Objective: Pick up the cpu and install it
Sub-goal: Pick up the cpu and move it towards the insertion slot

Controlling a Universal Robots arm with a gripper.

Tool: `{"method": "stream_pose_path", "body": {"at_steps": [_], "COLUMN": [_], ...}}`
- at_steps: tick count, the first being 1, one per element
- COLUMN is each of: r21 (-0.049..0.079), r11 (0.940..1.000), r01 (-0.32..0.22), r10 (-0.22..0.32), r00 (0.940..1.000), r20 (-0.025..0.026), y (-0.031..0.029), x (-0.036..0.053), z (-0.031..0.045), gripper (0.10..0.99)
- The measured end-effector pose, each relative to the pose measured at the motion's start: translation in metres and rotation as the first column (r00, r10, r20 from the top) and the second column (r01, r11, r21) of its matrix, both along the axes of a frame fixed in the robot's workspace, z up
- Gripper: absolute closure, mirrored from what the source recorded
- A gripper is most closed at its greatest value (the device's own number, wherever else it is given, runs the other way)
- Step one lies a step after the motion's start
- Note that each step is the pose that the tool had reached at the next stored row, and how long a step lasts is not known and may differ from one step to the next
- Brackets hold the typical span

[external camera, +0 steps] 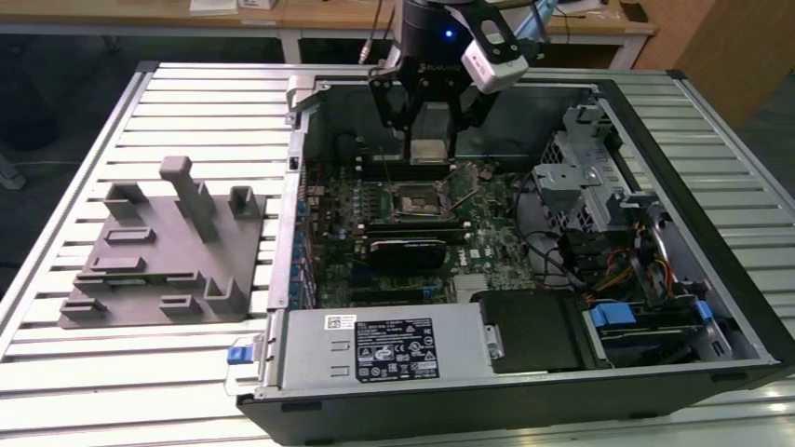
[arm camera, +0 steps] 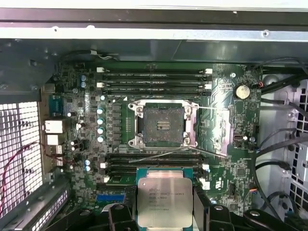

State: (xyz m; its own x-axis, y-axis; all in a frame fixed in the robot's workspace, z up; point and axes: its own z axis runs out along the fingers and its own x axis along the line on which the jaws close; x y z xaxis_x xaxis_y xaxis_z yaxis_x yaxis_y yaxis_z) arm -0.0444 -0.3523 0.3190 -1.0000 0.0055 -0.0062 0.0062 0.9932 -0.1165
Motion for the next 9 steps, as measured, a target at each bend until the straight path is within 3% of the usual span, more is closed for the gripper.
{"method": "stream_pose_path", "body": {"at_steps": [9], "r21": [-0.018], "r11": [0.9998], "r01": [0.000], "r10": [0.000], "r00": [1.0000], "r20": [-0.0001], "y": [0.0101], "x": [0.0022], "z": [-0.0093], "gripper": [0.541]}}
